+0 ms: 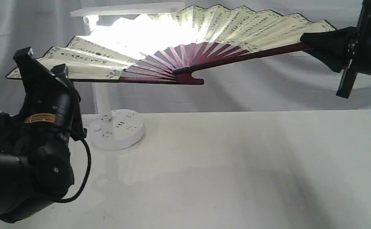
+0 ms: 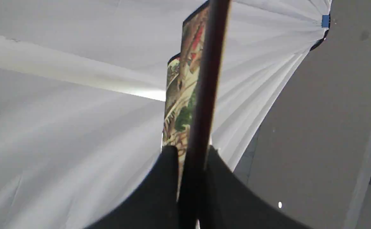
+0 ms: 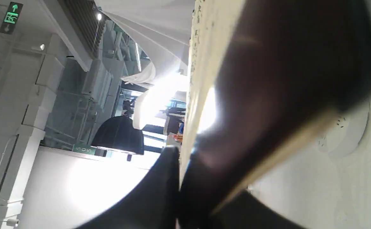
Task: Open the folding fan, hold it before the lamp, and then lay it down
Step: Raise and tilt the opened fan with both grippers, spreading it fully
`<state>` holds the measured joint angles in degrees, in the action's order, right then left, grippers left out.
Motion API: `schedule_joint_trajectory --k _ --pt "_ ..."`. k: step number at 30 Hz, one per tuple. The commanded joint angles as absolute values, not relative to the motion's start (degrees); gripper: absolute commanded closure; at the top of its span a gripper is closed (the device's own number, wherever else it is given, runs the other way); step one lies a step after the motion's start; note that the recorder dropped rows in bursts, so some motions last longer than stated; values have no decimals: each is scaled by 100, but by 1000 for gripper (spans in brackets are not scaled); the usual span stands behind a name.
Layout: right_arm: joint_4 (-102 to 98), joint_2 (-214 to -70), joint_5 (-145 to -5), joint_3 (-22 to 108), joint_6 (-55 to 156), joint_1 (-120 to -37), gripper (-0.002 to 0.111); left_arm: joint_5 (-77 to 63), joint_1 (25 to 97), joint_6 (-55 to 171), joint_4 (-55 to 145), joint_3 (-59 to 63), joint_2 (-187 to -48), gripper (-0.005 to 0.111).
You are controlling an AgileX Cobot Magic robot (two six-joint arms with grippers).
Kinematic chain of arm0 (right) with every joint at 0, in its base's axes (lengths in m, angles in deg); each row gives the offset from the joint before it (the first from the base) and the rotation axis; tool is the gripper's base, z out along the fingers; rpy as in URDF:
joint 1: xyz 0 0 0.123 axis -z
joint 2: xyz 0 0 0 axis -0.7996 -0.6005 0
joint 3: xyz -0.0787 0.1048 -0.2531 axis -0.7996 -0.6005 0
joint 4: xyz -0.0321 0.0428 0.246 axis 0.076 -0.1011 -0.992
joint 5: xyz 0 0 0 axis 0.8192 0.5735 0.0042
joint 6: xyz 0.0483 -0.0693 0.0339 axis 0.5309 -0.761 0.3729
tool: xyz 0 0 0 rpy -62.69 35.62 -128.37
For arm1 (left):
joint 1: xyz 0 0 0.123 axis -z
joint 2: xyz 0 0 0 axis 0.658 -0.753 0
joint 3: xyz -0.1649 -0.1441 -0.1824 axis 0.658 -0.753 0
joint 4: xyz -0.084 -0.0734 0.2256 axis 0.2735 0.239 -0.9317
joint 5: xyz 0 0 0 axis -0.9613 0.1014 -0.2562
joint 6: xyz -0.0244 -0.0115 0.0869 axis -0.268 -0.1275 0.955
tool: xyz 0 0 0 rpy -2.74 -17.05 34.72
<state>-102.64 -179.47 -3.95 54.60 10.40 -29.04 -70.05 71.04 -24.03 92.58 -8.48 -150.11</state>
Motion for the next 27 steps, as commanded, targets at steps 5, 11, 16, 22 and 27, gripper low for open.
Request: schedule_joint_trajectory --k 5,11,16,22,27 --pt "-10187 -17930 -923 5488 776 -2796 108 -7523 6971 -2700 9952 -812 -14841 107" --pt "-10187 -17930 -940 5488 776 -2796 108 -7523 6971 -2686 9951 -812 -14841 107" --pt "-10187 -17930 -940 5488 776 -2796 108 -7475 6971 -2686 9977 -812 -14841 107" --pt "-10187 -17930 -940 5488 776 -2796 108 -7400 6971 -2686 9978 -812 -14841 107" --pt "-10187 -17930 -940 5488 776 -2796 108 -7400 6971 -2686 9978 -812 -14841 107"
